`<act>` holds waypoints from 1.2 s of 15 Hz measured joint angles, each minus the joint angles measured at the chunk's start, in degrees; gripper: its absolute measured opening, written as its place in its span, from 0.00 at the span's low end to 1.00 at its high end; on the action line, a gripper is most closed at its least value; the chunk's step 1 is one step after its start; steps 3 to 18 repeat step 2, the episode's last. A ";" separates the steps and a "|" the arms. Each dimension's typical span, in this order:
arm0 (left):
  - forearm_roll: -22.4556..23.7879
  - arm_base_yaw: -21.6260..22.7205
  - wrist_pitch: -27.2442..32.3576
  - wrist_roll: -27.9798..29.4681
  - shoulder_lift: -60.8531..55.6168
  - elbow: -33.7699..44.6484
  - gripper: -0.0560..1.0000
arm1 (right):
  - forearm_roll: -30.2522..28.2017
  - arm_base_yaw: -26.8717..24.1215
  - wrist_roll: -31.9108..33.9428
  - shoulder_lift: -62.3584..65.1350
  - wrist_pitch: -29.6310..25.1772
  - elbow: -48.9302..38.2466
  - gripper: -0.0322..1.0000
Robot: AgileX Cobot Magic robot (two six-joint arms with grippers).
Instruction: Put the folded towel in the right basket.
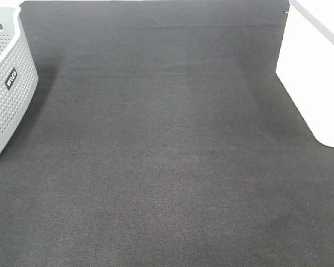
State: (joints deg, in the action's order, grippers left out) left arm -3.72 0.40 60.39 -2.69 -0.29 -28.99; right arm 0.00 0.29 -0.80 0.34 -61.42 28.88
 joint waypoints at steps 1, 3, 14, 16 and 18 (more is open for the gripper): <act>0.00 0.00 0.00 0.00 0.00 0.00 0.88 | 0.00 0.00 0.00 0.00 0.00 0.00 0.64; 0.00 0.00 0.00 0.00 0.00 0.00 0.88 | 0.00 0.00 0.00 0.00 0.00 0.00 0.64; 0.00 0.00 0.00 0.00 0.00 0.00 0.88 | 0.00 0.00 0.00 0.00 0.00 0.00 0.64; 0.00 0.00 0.00 0.00 0.00 0.00 0.88 | 0.00 0.00 0.00 0.00 0.00 0.00 0.64; 0.00 0.00 0.00 0.00 0.00 0.00 0.88 | 0.00 0.00 0.00 0.00 0.00 0.00 0.64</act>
